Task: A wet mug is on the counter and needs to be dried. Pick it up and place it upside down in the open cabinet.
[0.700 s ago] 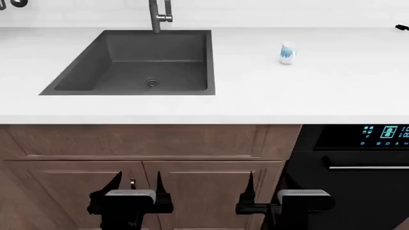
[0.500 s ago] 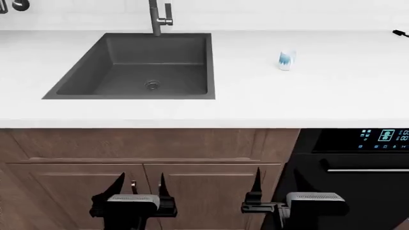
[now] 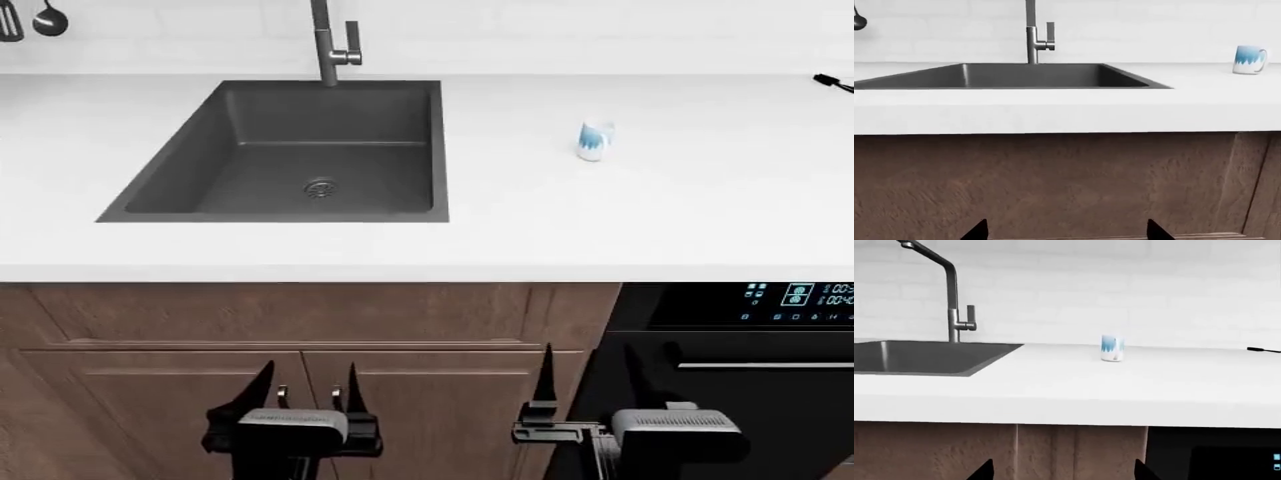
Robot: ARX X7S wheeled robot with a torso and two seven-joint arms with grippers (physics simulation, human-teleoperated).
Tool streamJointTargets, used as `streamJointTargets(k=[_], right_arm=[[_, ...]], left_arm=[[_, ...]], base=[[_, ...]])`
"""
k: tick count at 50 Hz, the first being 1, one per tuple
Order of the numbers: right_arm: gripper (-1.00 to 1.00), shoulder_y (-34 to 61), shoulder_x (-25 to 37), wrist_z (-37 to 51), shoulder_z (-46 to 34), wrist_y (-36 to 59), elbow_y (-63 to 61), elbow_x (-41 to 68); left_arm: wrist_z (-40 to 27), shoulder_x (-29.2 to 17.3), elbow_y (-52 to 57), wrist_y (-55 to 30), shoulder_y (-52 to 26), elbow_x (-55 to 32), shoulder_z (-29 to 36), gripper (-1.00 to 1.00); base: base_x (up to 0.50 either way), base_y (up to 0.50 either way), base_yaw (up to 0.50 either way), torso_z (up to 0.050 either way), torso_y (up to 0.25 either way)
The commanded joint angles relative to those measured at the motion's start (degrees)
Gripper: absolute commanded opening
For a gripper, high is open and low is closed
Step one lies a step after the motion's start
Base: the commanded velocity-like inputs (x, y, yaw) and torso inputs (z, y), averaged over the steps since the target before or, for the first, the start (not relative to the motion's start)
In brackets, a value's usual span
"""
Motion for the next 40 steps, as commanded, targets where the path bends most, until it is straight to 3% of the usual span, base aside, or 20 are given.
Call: streamJointTargets(k=[1, 3, 5, 7, 9, 10, 11, 13, 17, 25, 31, 40], right_arm=[[1.0, 0.75, 2.17, 1.22, -0.84, 0.58, -4.28, -1.88], [1.0, 8.05, 7.09, -1.01, 0.68, 11.14, -17.78, -4.94], [1.0, 23.68, 12.54, -6.27, 2.07, 26.19, -21.94, -4.12], [1.0, 40.86, 17.07, -11.07, 0.83, 34.74, -11.88, -4.22], [1.0, 55.27, 19.91, -13.05, -1.99, 34.62, 3.92, -6.69], [1.0, 60.66, 20.69, -13.66, -2.99, 33.71, 11.65, -7.44], [1.0, 65.57, 21.04, -13.68, -2.82, 33.18, 19.09, -7.42], [1.0, 72.73, 21.08, -13.26, -2.72, 32.16, 31.71, -7.42], [1.0, 80.26, 20.64, -12.09, -4.73, 28.09, 49.08, -9.06], [1.0, 81.4, 19.41, -4.82, -4.29, 7.4, 76.32, -8.29], [1.0, 76.78, 20.15, -2.68, -1.49, 4.47, 77.28, -4.9], [1.0, 76.18, 20.17, -4.43, -1.23, 7.02, 73.6, -3.8]], left_arm=[[-2.33, -1.78, 2.57, -0.77, -3.52, -1.16, -0.88, 1.0], [-8.27, -3.51, 2.71, -8.11, -18.81, -0.33, -7.36, 1.0], [-13.84, -6.53, -8.49, -11.53, -36.0, 1.9, -11.95, 1.0], [-16.49, -9.65, -25.68, -7.15, -53.19, 4.67, -11.82, 1.0], [-18.26, -11.32, -42.87, 7.5, -70.38, 7.89, -8.56, 1.0], [-19.04, -11.74, -51.47, 6.68, -78.97, 8.2, -7.74, 1.0], [-20.36, -12.11, -60.06, 4.13, -81.91, 8.3, -6.82, 1.0], [-22.62, -12.57, -74.87, 0.9, -82.32, 7.68, -5.07, 1.0], [-21.8, -12.61, -74.87, 1.1, -80.98, 4.24, -4.1, 1.0], [-22.31, -12.54, -74.87, -4.05, -80.58, 3.59, -3.06, 1.0], [-20.22, -12.49, -74.87, -10.53, -83.23, 3.03, -2.86, 1.0], [-15.89, -12.47, -74.87, -14.46, -83.53, 2.84, -3.28, 1.0]], base=[[0.0, 0.0, 0.0, 0.0, 0.0], [0.0, 0.0, 0.0, 0.0, 0.0], [0.0, 0.0, 0.0, 0.0, 0.0], [0.0, 0.0, 0.0, 0.0, 0.0], [0.0, 0.0, 0.0, 0.0, 0.0], [0.0, 0.0, 0.0, 0.0, 0.0], [0.0, 0.0, 0.0, 0.0, 0.0], [0.0, 0.0, 0.0, 0.0, 0.0], [0.0, 0.0, 0.0, 0.0, 0.0], [0.0, 0.0, 0.0, 0.0, 0.0], [0.0, 0.0, 0.0, 0.0, 0.0], [0.5, 0.0, 0.0, 0.0, 0.0]])
